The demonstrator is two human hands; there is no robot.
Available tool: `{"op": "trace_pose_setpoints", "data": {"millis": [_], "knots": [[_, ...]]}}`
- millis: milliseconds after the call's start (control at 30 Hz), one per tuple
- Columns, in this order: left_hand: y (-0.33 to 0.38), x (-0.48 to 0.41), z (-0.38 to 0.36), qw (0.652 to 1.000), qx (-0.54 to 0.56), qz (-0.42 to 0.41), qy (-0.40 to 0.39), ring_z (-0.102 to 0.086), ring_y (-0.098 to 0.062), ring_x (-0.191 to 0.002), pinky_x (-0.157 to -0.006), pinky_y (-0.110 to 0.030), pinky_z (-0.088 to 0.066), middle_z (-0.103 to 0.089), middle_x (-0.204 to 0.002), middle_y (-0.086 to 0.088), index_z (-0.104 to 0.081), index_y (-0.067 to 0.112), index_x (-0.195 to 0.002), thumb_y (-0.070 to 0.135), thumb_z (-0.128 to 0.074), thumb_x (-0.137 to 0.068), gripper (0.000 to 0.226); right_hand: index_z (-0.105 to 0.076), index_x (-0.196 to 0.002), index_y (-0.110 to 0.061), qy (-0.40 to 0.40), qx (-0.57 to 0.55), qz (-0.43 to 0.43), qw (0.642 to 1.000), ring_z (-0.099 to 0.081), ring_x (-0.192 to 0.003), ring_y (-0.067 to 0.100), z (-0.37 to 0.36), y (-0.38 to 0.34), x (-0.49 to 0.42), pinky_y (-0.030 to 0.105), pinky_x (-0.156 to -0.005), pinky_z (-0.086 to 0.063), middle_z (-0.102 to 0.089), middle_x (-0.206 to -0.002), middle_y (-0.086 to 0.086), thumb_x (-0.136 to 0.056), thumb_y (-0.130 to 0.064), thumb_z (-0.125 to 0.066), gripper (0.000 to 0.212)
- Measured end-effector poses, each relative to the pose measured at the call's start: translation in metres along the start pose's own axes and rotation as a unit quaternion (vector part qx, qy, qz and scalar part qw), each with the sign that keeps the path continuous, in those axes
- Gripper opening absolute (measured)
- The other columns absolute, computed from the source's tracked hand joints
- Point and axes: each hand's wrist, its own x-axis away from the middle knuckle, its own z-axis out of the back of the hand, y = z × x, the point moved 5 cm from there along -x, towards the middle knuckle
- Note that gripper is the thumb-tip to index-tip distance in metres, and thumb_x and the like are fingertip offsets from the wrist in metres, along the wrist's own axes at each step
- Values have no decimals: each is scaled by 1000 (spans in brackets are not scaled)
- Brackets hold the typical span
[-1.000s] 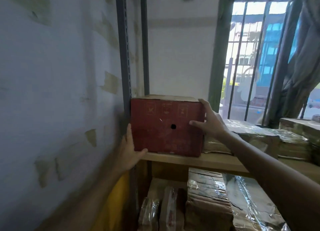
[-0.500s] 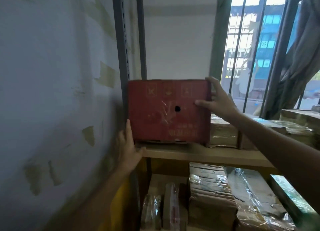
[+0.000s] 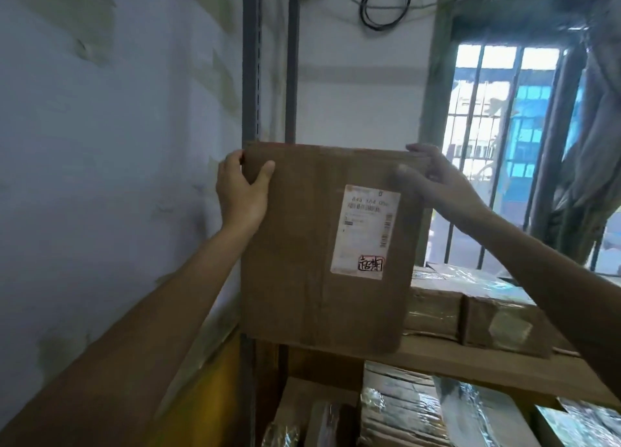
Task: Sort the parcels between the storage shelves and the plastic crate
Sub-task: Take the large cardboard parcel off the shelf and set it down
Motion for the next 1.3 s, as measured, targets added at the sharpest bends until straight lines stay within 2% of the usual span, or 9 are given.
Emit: {"op": "trace_pose_setpoints", "data": {"millis": [233, 533, 667, 767, 867, 1033, 1100, 1233, 1300], "knots": [[-22, 2, -17, 999, -27, 2, -24, -41, -22, -128, -107, -41, -36, -41, -142, -5, -33, 16, -140, 39, -57, -87, 62, -32, -130, -28, -18, 14, -1, 1000, -63, -92, 18, -4, 9, -1, 26, -62, -59, -57, -116, -3, -74, -31, -76, 71], [-75, 48, -17, 992, 10, 79, -101, -49, -22, -120, -95, -35, -43, -48, -135, -2, -35, 21, -136, 47, -63, -79, 68, -33, -128, -30, -10, -14, -7, 1000, -64, -98, 23, -8, 20, -7, 32, -70, -60, -58, -119, 1, -73, -30, -78, 71], [-108, 80, -18, 979, 17, 131, -154, -44, -22, -124, -95, -35, -39, -40, -142, 2, -20, 33, -142, 57, -63, -71, 86, -18, -142, -34, -13, -87, -23, 996, -66, -97, 12, -26, 43, 9, 31, -75, -59, -58, -122, -5, -67, -26, -81, 99], [-130, 103, -14, 968, 8, 175, -179, -44, -24, -124, -94, -35, -40, -40, -142, 0, -17, 35, -142, 60, -67, -59, 101, -18, -143, -33, -24, -86, -99, 991, -65, -97, 6, -55, 78, 41, 34, -85, -56, -60, -107, -17, -51, -43, -83, 113], [-145, 124, -12, 954, 10, 209, -215, -44, -24, -123, -96, -36, -41, -40, -142, 0, -14, 35, -143, 60, -72, -49, 113, -22, -141, -35, -13, -104, -149, 983, -58, -111, 17, -66, 97, 60, 45, -98, -48, -59, -117, -9, -47, -53, -81, 111], [-143, 127, -3, 958, 36, 214, -189, -48, -25, -120, -99, -47, -44, -45, -139, -3, -25, 29, -143, 60, -76, -46, 114, -36, -131, -36, 23, -105, -121, 987, -62, -100, 7, -63, 75, 52, 37, -88, -54, -61, -108, -17, -50, -60, -75, 94], [-126, 116, 3, 970, 51, 180, -158, -53, -18, -113, -96, -43, -48, -51, -132, 4, -31, 33, -140, 65, -78, -47, 109, -37, -129, -40, 65, -102, -98, 988, -62, -96, 5, -56, 61, 46, 32, -83, -54, -61, -105, -21, -61, -61, -71, 79], [-68, 89, 14, 989, 99, 58, -96, -51, 23, -90, -70, -2, -45, -49, -108, 32, -35, 44, -130, 71, -68, -54, 87, -44, -131, -35, 146, -115, -64, 980, -65, -94, 3, -26, 30, 37, 25, -79, -54, -64, -108, -17, -79, -56, -62, 58], [-43, 85, 15, 987, 124, 21, -100, -48, 28, -88, -66, 4, -41, -47, -107, 36, -37, 44, -131, 65, -65, -66, 74, -50, -125, -33, 183, -128, -50, 973, -67, -92, 2, -3, 16, 43, 22, -78, -55, -66, -106, -18, -80, -54, -63, 51]]}}
